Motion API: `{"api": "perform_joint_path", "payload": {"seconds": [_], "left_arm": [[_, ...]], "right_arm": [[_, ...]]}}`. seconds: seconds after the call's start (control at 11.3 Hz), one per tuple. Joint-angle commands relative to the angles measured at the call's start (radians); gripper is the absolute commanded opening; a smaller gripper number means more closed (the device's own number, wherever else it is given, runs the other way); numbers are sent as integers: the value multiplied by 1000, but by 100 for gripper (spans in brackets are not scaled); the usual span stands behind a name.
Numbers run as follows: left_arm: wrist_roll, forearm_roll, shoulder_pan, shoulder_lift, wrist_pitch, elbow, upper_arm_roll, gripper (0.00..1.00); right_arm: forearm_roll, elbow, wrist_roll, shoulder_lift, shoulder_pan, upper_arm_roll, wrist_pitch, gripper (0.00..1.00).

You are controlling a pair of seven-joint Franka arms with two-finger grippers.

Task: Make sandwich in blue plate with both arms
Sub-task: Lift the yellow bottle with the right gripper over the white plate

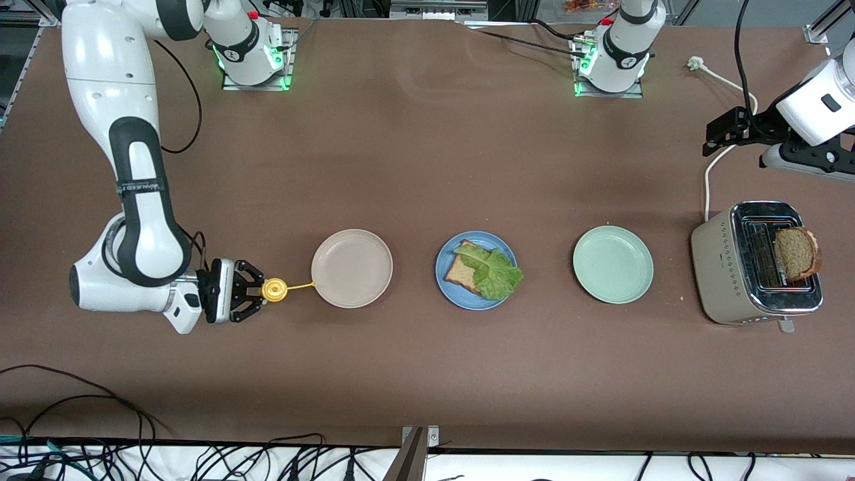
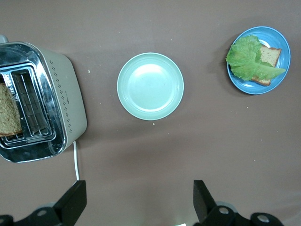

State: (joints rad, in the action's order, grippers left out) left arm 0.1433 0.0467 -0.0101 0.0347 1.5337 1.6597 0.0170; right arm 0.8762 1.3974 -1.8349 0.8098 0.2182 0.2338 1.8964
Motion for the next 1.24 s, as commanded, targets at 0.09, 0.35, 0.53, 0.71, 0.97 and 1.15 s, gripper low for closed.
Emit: {"api": "perform_joint_path", "payload": {"seconds": [0.09,0.35,0.53,0.71,0.97,1.15], "left_arm": [[4,19,1,14,-3,8,-2,100],[5,19,1,14,-3,8,-3,100],[5,19,2,14,-3,8,-2,100],[5,19,2,14,-4,8,-3,100],[5,19,2,14,-4,8,-3,100],[5,19,2,14,-4,8,-3,100]], "right_arm": [[-127,-17,280,-27,200,175,-4,0],[-268,-81,562,-34,328,272,-61,0],[-298,-116,693,-32,413,347,-123,0],[-318,-123,846,-29,527,435,-172,0],[-371,-167,1053,5,723,557,-236,0],[-425,-222,1166,51,829,611,-284,0]]}}
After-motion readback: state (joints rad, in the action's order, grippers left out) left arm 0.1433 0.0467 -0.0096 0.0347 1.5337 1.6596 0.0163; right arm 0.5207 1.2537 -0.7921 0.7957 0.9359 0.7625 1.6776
